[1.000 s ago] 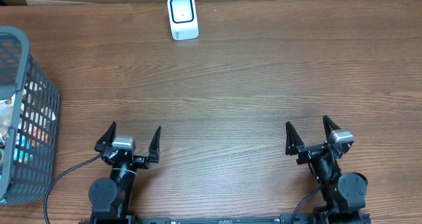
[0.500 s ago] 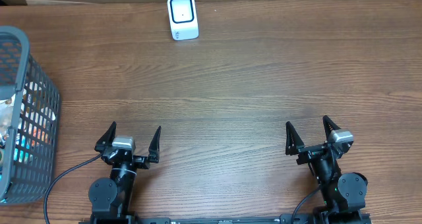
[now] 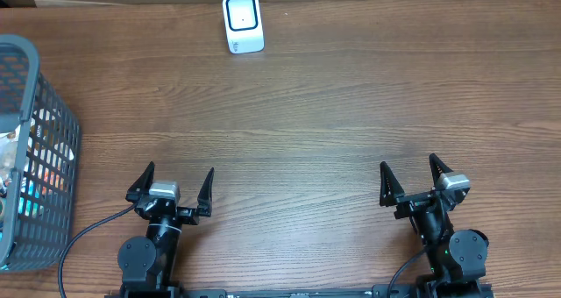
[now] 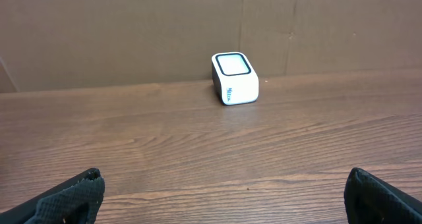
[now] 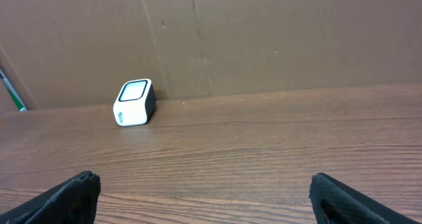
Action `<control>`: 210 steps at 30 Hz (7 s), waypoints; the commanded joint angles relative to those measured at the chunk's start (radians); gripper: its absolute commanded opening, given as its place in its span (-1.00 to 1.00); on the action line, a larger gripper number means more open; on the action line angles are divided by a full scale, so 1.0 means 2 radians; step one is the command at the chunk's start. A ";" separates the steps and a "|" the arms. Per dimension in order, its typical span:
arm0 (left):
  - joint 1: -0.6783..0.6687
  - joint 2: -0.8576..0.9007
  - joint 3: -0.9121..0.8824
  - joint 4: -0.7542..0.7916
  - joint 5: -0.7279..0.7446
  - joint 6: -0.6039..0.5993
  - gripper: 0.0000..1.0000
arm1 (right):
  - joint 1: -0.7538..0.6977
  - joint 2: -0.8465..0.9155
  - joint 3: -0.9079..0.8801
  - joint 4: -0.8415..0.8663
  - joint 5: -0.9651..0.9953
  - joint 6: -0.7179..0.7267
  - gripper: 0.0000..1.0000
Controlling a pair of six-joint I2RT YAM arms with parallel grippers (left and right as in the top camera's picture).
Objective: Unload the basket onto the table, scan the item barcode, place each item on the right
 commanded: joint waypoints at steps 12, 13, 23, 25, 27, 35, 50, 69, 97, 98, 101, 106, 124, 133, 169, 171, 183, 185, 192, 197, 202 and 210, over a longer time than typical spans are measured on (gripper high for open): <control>0.002 -0.002 -0.002 -0.001 -0.005 0.008 0.99 | -0.001 -0.005 -0.005 0.002 -0.001 0.002 1.00; 0.002 -0.002 -0.002 -0.001 -0.005 0.008 0.99 | -0.001 -0.005 -0.005 0.002 -0.001 0.002 1.00; 0.002 -0.002 -0.001 -0.001 -0.007 -0.002 0.99 | -0.001 -0.005 -0.005 0.002 -0.001 0.002 1.00; 0.002 -0.002 0.005 -0.003 -0.007 -0.012 0.99 | -0.001 -0.005 -0.005 0.002 -0.001 0.002 1.00; 0.002 -0.002 0.016 -0.008 -0.007 -0.020 1.00 | -0.001 -0.005 -0.005 0.002 -0.001 0.002 1.00; 0.002 0.047 0.118 -0.065 -0.007 -0.028 1.00 | -0.001 -0.005 -0.005 0.002 -0.001 0.002 1.00; 0.002 0.400 0.525 -0.316 0.059 -0.029 0.99 | -0.001 -0.005 -0.005 0.002 -0.001 0.002 1.00; 0.002 0.742 0.822 -0.601 0.114 -0.026 0.72 | -0.001 -0.005 -0.005 0.002 -0.001 0.002 1.00; 0.226 0.759 1.132 -0.785 -0.212 -0.254 0.67 | -0.001 -0.005 -0.005 0.002 -0.001 0.002 0.99; 0.253 0.759 1.128 -0.786 -0.204 -0.254 0.67 | -0.001 -0.005 -0.005 0.002 -0.001 0.002 1.00; 0.321 0.761 1.106 -0.785 -0.161 -0.255 0.68 | -0.001 -0.005 -0.005 0.002 -0.001 0.002 1.00; 0.397 0.769 1.027 -0.758 -0.127 -0.254 0.72 | -0.001 -0.005 -0.005 0.002 -0.001 0.002 1.00; 0.488 0.860 0.897 -0.651 -0.145 -0.219 0.77 | -0.001 -0.005 -0.005 0.002 -0.001 0.002 1.00; 0.501 0.882 0.897 -0.636 -0.153 -0.223 0.80 | -0.001 -0.005 -0.005 0.002 -0.001 0.002 1.00; 0.503 0.898 0.749 -0.453 -0.175 -0.121 0.84 | -0.001 -0.005 -0.005 0.002 -0.001 0.002 1.00; 0.503 0.898 0.745 -0.447 -0.175 -0.121 0.86 | -0.001 -0.005 -0.005 0.002 -0.001 0.002 1.00; 0.503 0.898 0.730 -0.394 -0.172 -0.117 0.91 | -0.001 -0.005 -0.005 0.002 -0.001 0.002 1.00; 0.504 0.898 0.719 -0.381 -0.171 -0.113 0.92 | -0.001 -0.005 -0.005 0.002 -0.001 0.002 1.00; 0.504 0.898 0.676 -0.335 -0.172 -0.104 0.92 | -0.001 -0.005 -0.005 0.002 -0.001 0.002 1.00; 0.504 0.898 0.659 -0.309 -0.177 -0.104 0.92 | -0.001 -0.005 -0.005 0.002 -0.001 0.002 1.00; 0.504 0.898 0.640 -0.282 -0.180 -0.104 0.89 | -0.001 -0.005 -0.005 0.002 -0.001 0.001 1.00; 0.504 0.898 0.627 -0.258 -0.180 -0.086 0.86 | -0.001 -0.005 -0.005 0.002 -0.001 0.002 1.00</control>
